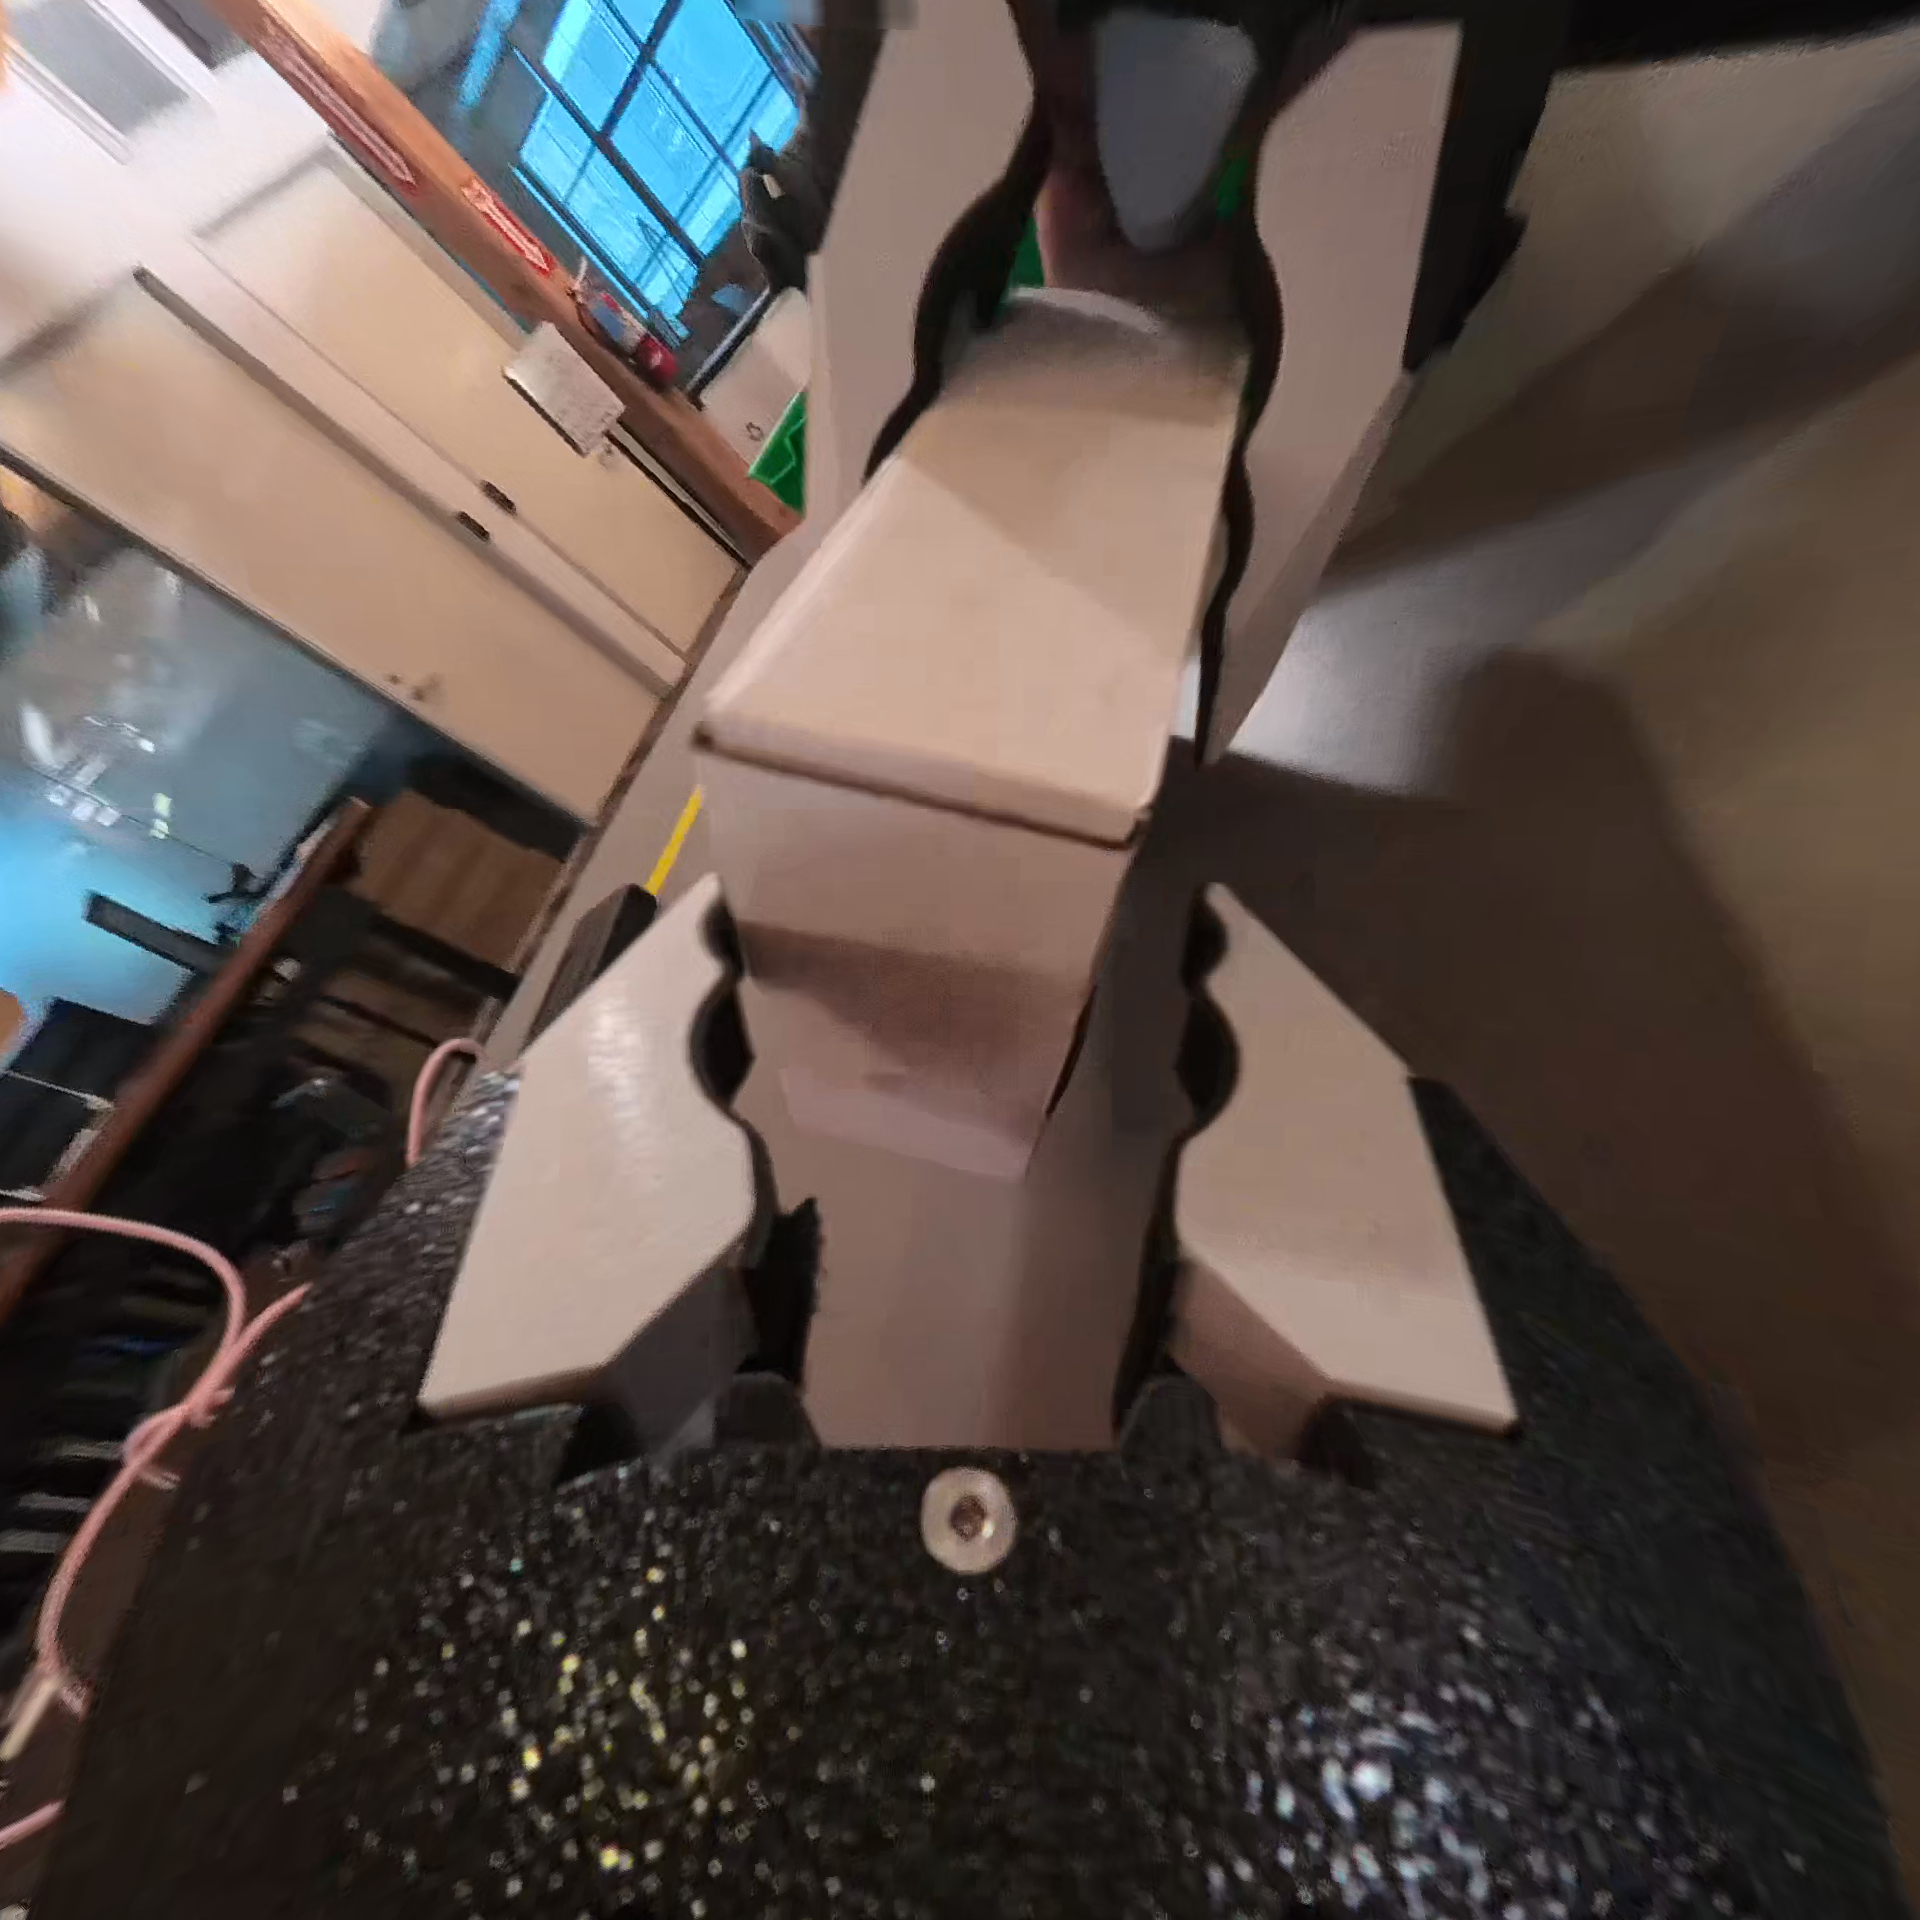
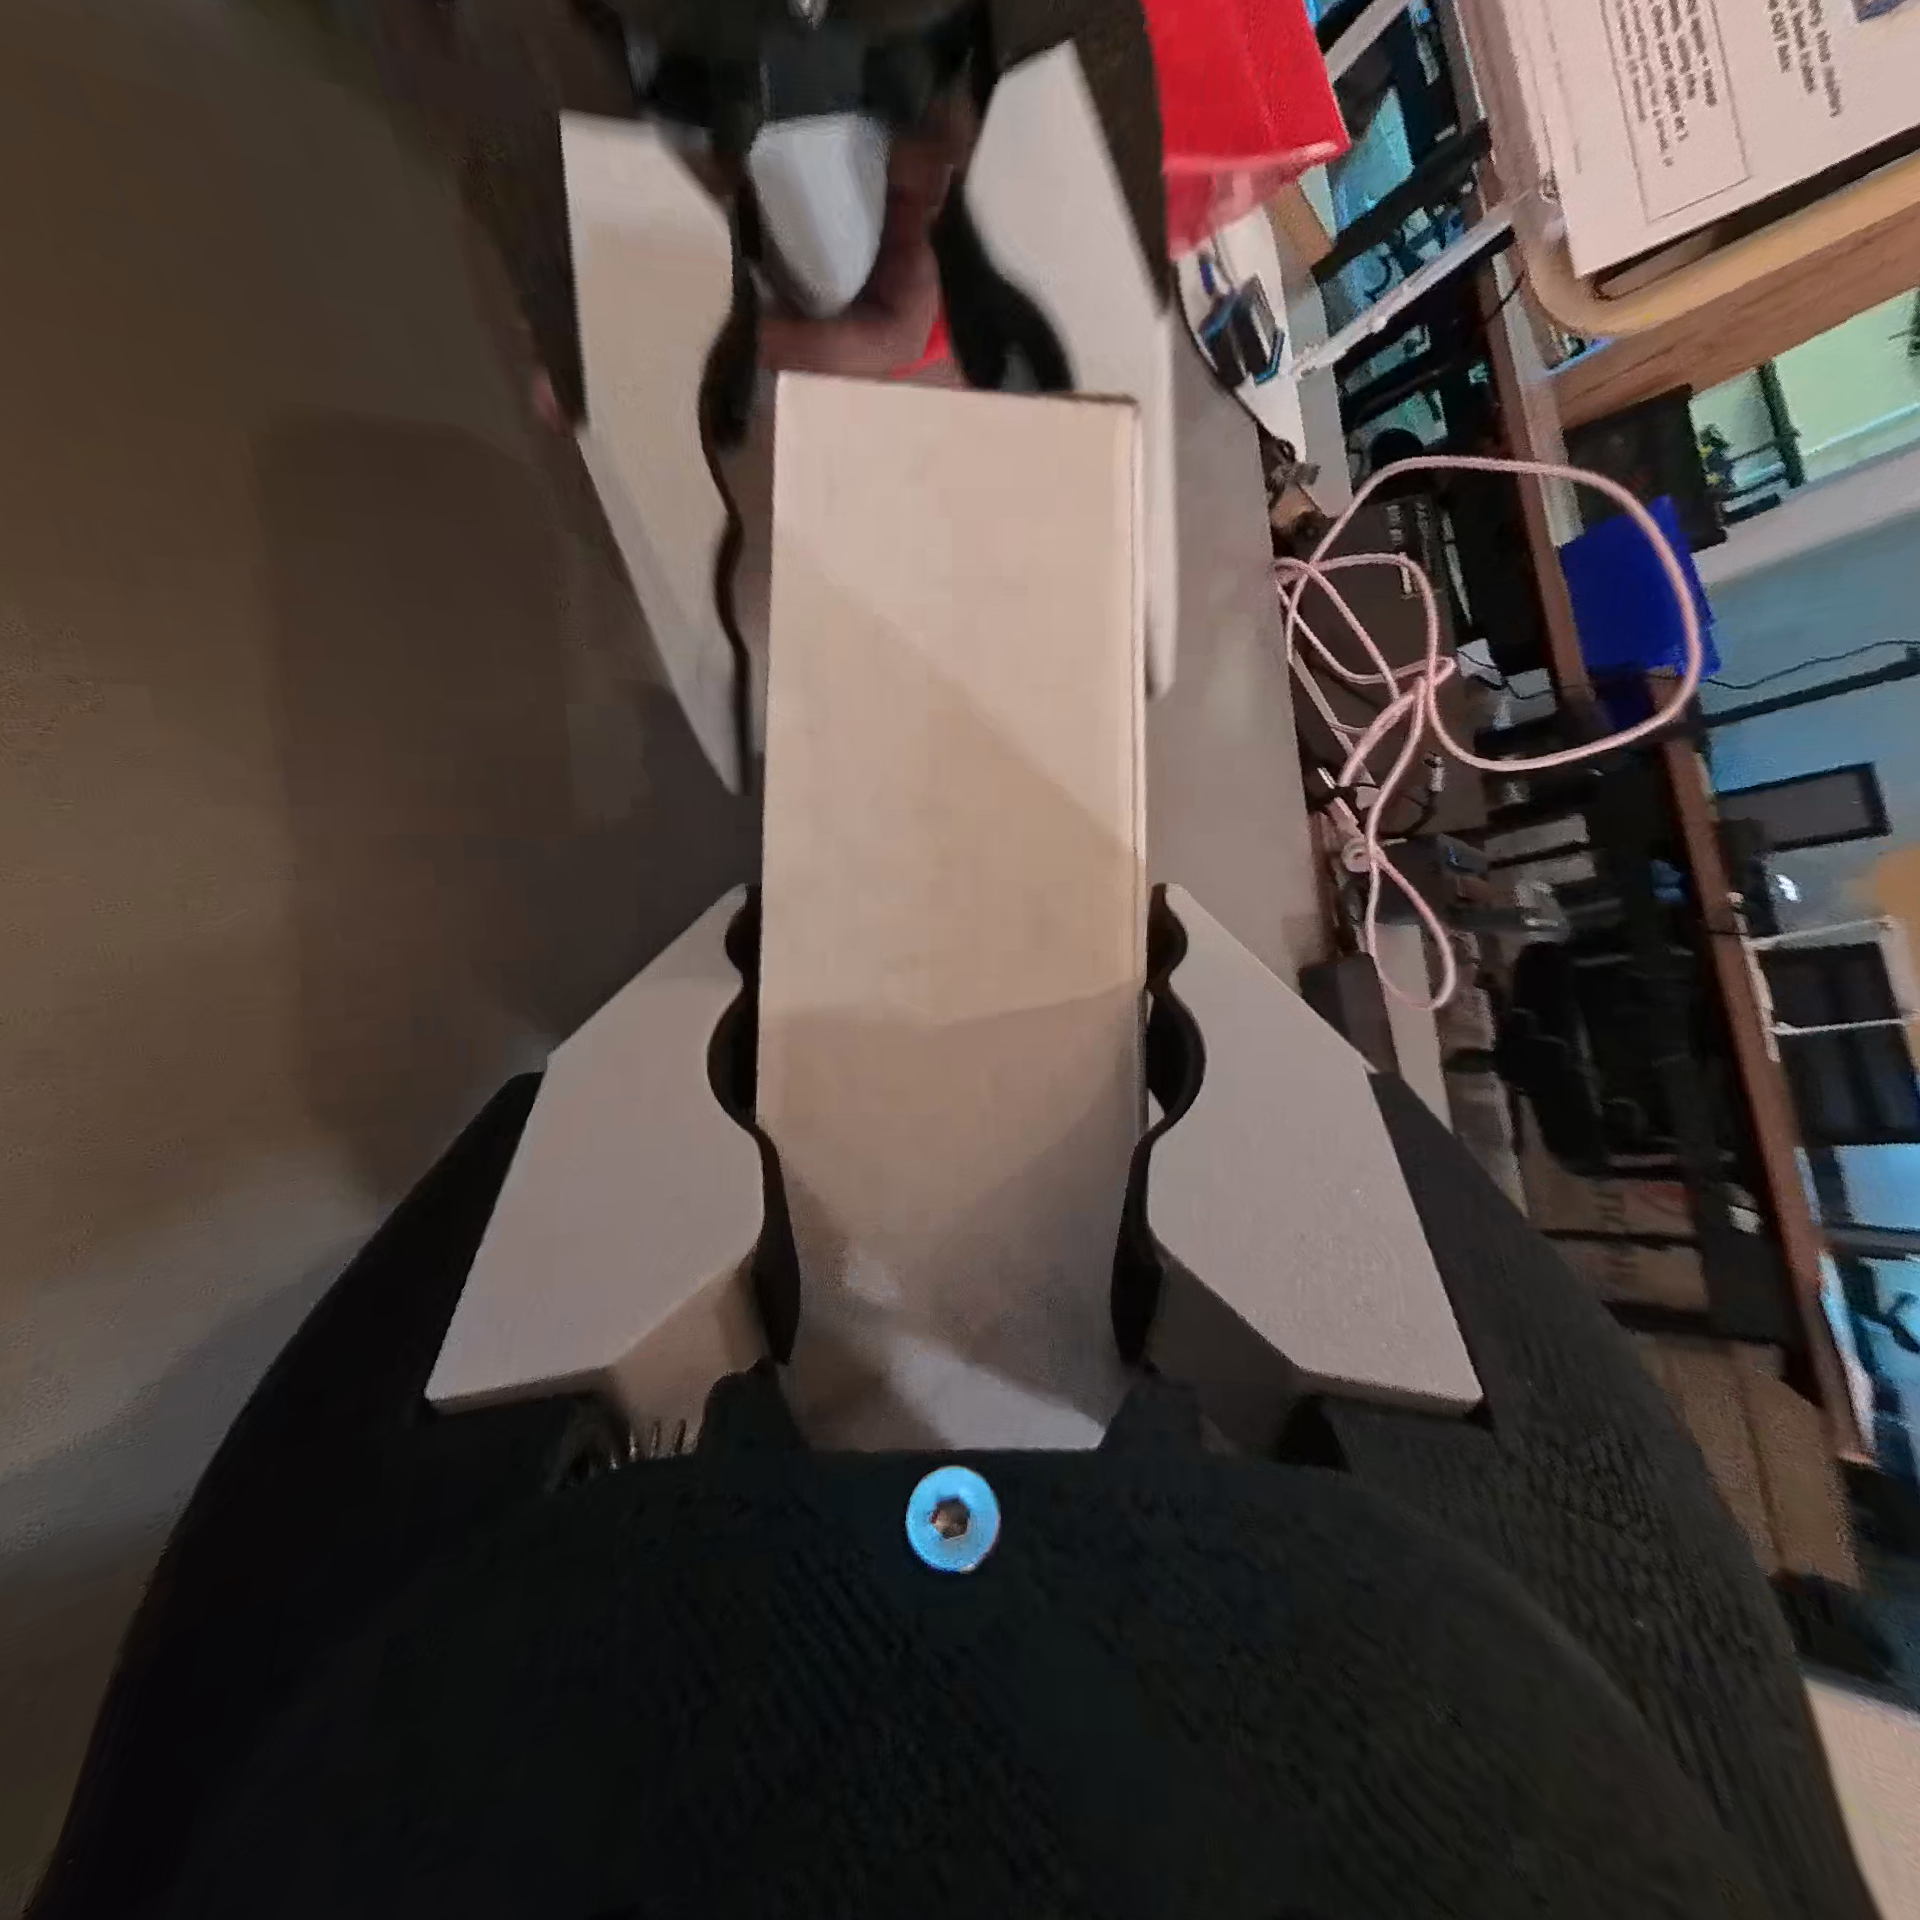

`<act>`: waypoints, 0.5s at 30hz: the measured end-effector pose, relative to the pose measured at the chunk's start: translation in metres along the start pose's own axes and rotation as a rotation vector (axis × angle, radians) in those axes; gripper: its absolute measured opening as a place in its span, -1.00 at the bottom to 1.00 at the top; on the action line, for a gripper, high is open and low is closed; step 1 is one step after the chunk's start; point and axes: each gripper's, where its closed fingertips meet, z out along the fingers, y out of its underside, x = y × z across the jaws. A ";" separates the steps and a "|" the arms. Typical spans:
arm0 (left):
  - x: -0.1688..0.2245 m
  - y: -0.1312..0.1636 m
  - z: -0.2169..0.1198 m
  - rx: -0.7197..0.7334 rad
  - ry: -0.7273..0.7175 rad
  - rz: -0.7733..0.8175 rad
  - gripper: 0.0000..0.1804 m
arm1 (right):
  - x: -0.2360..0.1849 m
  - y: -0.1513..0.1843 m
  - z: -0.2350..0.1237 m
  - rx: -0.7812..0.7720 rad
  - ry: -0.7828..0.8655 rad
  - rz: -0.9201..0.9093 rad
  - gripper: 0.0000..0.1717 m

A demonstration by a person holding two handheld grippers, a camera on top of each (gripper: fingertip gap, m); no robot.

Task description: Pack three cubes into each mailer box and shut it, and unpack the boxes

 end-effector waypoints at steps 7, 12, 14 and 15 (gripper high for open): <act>0.003 0.014 0.002 -0.090 0.058 -0.150 -0.27 | 0.009 -0.021 -0.014 0.050 0.030 0.041 0.08; 0.009 0.014 0.000 -0.102 0.171 -0.376 -0.27 | 0.028 -0.037 -0.038 0.041 0.186 -0.141 -0.19; 0.011 0.013 0.000 -0.101 0.201 -0.431 -0.28 | 0.032 -0.040 -0.041 0.027 0.219 -0.159 -0.24; 0.012 0.012 0.000 -0.101 0.209 -0.446 -0.28 | 0.031 -0.040 -0.041 0.015 0.217 -0.175 -0.27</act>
